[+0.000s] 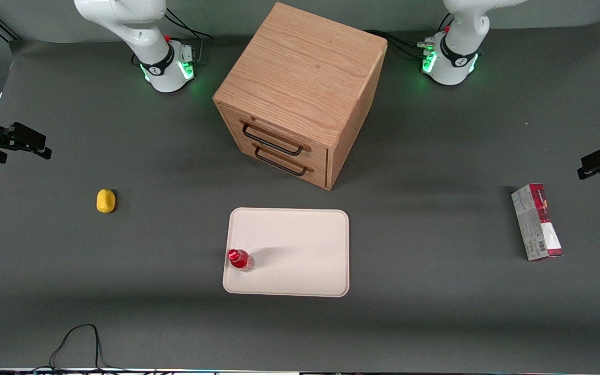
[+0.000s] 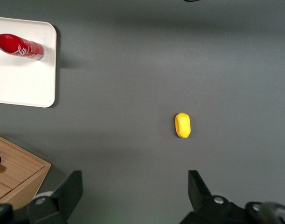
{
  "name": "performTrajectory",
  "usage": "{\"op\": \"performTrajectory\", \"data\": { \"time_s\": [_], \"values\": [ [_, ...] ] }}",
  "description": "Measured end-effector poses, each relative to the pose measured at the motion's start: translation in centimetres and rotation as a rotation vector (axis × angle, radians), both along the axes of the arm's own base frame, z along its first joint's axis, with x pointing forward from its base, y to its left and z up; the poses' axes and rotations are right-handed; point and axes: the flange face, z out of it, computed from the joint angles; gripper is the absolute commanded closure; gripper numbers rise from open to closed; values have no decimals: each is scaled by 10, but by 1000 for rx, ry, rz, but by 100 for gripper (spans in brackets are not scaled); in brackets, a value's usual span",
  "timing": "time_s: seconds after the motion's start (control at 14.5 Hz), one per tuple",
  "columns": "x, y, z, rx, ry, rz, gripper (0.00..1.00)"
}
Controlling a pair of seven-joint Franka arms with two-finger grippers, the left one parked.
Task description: Place coke bottle on tray
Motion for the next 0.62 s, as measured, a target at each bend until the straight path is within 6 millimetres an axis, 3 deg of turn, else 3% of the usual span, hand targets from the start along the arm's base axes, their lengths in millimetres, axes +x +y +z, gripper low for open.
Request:
{"op": "performTrajectory", "data": {
  "time_s": [0.62],
  "values": [
    [0, -8, -1, 0, 4, -14, 0]
  ]
}}
